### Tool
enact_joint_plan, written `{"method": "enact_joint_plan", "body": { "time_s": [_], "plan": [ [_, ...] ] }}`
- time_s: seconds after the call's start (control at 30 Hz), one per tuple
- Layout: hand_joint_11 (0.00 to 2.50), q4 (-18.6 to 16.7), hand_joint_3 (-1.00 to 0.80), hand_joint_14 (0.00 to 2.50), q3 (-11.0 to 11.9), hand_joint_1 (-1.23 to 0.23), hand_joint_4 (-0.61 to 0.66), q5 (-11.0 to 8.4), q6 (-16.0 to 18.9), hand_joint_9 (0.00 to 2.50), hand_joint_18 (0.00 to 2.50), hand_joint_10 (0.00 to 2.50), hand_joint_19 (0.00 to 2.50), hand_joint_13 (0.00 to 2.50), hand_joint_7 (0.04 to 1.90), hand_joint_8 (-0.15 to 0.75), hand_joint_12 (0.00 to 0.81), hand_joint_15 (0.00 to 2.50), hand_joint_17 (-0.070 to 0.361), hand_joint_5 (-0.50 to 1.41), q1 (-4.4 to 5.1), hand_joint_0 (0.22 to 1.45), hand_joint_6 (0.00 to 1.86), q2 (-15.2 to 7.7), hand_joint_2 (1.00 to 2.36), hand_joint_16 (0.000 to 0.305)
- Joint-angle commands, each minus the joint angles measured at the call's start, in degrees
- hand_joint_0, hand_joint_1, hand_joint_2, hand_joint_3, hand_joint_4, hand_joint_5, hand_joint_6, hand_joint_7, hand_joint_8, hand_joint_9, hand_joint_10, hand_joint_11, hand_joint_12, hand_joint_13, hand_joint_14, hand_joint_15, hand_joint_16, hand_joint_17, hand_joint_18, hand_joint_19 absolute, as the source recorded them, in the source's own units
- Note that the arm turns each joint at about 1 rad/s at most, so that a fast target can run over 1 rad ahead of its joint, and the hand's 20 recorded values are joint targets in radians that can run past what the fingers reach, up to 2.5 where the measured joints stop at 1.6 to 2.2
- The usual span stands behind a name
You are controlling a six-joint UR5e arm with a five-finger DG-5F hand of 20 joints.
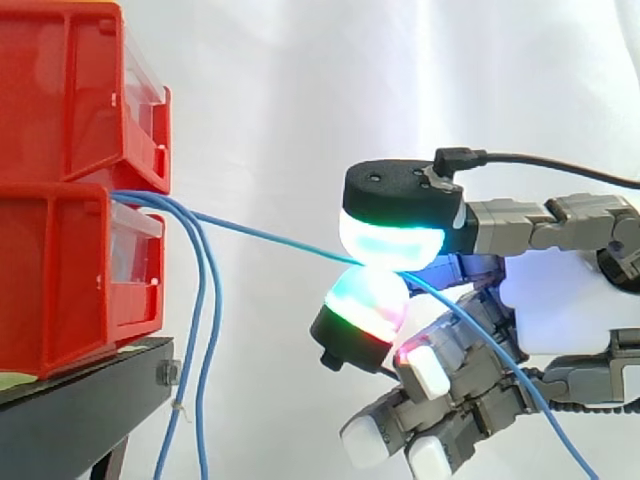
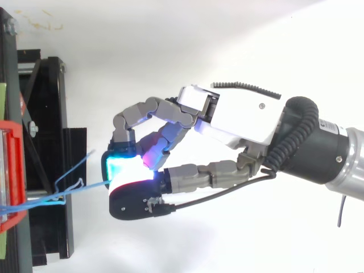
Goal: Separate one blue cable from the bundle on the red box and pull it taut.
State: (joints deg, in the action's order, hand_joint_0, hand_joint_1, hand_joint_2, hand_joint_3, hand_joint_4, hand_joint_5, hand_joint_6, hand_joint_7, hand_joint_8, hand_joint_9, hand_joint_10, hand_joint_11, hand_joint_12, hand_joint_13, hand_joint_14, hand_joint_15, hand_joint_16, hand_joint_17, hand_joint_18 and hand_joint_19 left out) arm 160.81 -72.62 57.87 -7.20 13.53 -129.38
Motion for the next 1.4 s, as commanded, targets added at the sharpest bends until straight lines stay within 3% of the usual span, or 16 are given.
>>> {"method": "enact_joint_plan", "body": {
  "time_s": [0.0, 0.4, 1.03, 1.37],
  "plan": [
    [0.66, 0.03, 0.13, 0.01, 0.02, -0.83, -0.23, -0.04, -0.27, 1.23, 0.86, 0.01, 0.38, 0.86, 1.33, 0.390, 0.439, 0.33, 0.121, -0.13, 0.01, 0.67, 0.92, 0.00, 1.00, 0.054],
    [0.68, -0.06, 0.11, 0.01, -0.07, -0.82, -0.25, -0.04, -0.36, 1.22, 0.85, 0.02, 0.39, 0.86, 1.34, 0.387, 0.428, 0.34, 0.117, -0.14, 0.01, 0.67, 0.92, 0.00, 1.01, 0.052],
    [0.67, 0.03, -0.23, 0.01, 0.02, -0.83, -0.19, -0.04, -0.36, 1.03, 0.65, 0.02, 0.41, 0.73, 1.18, 0.314, 0.382, 0.35, 0.101, -0.19, 0.01, 0.70, 0.91, 0.00, 1.01, 0.045],
    [0.67, 0.12, -0.18, 0.01, -0.07, -0.83, -0.19, -0.04, -0.36, 1.05, 0.65, 0.02, 0.42, 0.74, 1.23, 0.322, 0.379, 0.35, 0.100, -0.18, 0.01, 0.68, 0.91, 0.00, 1.02, 0.045]
  ]
}}
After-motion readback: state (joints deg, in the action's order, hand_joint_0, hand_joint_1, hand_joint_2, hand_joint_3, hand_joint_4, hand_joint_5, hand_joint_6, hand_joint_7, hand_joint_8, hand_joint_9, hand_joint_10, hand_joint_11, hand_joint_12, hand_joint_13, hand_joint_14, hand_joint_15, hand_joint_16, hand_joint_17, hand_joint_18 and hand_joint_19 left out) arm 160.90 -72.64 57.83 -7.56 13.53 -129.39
